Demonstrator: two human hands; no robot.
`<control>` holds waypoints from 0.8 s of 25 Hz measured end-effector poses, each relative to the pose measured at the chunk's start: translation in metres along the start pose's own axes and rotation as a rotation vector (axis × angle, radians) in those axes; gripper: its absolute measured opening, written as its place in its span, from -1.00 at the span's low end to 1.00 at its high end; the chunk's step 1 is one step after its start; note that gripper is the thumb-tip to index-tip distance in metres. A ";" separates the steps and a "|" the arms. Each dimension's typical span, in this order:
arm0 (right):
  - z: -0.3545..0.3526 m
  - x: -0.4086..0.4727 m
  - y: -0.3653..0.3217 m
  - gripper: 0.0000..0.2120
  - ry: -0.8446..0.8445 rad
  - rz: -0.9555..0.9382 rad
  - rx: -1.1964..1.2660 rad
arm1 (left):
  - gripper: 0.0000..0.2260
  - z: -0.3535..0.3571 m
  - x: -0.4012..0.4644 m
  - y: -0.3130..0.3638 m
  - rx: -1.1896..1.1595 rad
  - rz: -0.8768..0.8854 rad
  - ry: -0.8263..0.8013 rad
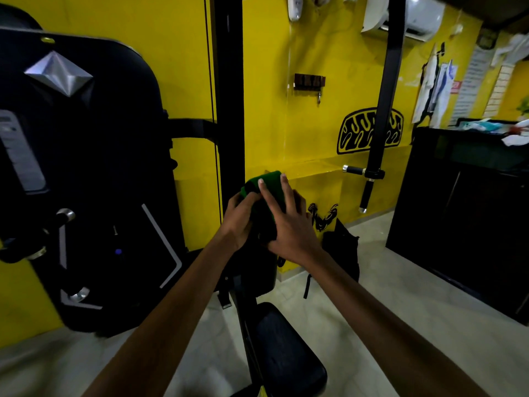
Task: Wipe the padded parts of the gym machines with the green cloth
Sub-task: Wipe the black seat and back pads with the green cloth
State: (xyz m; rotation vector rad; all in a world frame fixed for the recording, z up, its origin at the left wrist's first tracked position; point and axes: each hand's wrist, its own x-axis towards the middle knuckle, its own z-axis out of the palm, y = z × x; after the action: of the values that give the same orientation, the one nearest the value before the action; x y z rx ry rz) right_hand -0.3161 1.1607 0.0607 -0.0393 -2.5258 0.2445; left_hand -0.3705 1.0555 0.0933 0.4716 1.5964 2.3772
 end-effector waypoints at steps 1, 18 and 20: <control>0.004 -0.001 -0.002 0.03 0.027 0.003 -0.039 | -0.87 -0.003 0.003 -0.003 -0.003 -0.019 -0.030; 0.090 0.077 0.067 -0.13 0.005 0.048 0.144 | -0.85 -0.045 0.119 -0.038 0.276 -0.054 -0.178; 0.092 0.094 0.092 -0.22 0.042 0.078 0.119 | -0.76 -0.052 0.142 -0.045 0.652 0.154 -0.170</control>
State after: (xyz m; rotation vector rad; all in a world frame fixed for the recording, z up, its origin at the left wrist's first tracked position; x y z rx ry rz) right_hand -0.4487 1.2434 0.0224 -0.0944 -2.4663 0.4206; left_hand -0.5201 1.0810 0.0518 0.9132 2.2963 1.7901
